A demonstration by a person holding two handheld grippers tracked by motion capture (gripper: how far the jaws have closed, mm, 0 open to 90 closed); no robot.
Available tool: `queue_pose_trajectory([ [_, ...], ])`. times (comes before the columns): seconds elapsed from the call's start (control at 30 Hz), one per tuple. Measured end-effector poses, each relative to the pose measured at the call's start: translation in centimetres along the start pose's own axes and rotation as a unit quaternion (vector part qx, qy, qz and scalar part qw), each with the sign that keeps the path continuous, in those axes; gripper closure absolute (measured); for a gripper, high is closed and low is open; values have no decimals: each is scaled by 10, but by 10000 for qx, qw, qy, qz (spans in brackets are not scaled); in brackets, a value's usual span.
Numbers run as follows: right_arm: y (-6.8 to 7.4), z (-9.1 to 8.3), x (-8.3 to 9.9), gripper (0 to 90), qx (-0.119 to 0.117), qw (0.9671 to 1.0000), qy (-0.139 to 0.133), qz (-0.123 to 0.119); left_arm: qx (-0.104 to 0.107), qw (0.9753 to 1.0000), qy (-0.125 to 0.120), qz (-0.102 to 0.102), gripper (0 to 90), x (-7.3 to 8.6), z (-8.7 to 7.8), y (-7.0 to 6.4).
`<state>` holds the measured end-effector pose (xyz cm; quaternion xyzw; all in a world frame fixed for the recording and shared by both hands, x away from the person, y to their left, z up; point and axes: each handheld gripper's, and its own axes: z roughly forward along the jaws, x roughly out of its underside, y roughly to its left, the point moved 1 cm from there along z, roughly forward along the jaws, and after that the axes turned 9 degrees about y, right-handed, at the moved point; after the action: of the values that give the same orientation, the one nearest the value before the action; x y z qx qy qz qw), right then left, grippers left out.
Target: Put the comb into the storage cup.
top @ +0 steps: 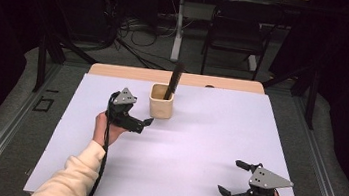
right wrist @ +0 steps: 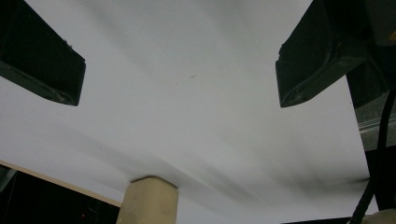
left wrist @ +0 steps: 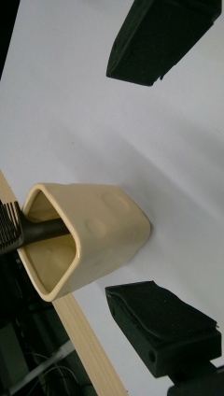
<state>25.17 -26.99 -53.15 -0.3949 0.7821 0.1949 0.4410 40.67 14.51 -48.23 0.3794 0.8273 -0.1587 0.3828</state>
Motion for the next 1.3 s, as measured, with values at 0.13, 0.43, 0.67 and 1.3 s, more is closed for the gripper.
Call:
queue_pose_trajectory([
  [0.13, 1, 0, 0, 10, 25, 10000, 2, -30, -60, 10000, -16, 35, 0, 6, -4, -6],
  [0.43, 0, -1, 0, 9, -4, 10000, 25, 7, -134, 9999, -93, 3, 0, 23, -12, -17],
  [0.67, 0, 0, 0, 9, -8, 10000, 44, 40, -229, 9997, -126, 14, 0, 31, -18, -24],
  [1.3, 0, 0, 1, 9, 7, 10000, 86, 28, -335, 9992, -229, 7, 0, 59, -41, -43],
])
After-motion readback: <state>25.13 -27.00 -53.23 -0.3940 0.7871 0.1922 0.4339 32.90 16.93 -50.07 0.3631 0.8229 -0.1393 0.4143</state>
